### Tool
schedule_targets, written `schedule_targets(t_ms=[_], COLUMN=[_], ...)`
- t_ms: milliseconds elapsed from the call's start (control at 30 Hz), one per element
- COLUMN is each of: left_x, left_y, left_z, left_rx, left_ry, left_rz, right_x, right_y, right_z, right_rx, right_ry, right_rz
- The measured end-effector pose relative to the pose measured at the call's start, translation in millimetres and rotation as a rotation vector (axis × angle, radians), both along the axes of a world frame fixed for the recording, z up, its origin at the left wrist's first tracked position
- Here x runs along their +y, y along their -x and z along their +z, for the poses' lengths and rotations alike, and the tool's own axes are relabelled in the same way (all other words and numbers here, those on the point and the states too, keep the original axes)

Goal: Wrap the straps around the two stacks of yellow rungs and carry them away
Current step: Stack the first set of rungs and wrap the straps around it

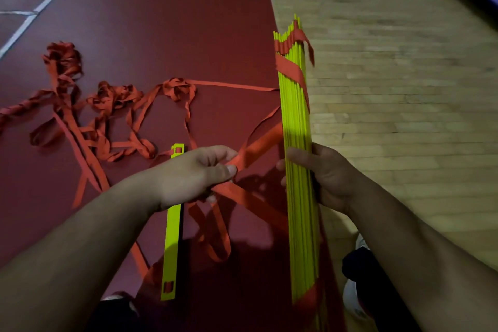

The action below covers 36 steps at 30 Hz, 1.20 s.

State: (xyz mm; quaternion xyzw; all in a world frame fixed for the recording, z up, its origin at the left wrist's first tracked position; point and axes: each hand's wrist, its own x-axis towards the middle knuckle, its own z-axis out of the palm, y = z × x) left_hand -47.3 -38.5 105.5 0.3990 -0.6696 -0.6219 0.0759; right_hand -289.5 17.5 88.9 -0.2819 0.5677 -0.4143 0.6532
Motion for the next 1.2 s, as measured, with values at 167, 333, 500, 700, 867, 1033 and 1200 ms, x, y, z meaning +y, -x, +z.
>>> schedule_targets(t_ms=[167,333,500,700,867,1033,1200], left_x=[-3,-7,-8,-2,1,-1,-3], left_y=[-6,-8,-10,-3,1,1,1], left_z=[0,-5,-5,-7,4,-5,-4], left_rx=[-0.056,-0.203,-0.189,-0.191,-0.216,-0.271,-0.326], left_ry=[0.028,0.148,0.206,0.281,0.427,0.445,0.411], left_rz=[-0.143,-0.17,-0.172,-0.178,-0.116,-0.113,-0.095], right_x=[-3,1,1,0,0,-3,0], right_y=[4,5,3,1,3,-2,0], right_z=[3,4,2,-5,0,-2,-4], right_rx=[-0.212,-0.064,0.044,0.057,0.072,0.188,0.09], right_ry=[-0.046,0.077,0.11,0.069,0.129,0.138,0.079], right_rz=[-0.011,0.001,-0.044,-0.055,-0.038,-0.068,-0.01])
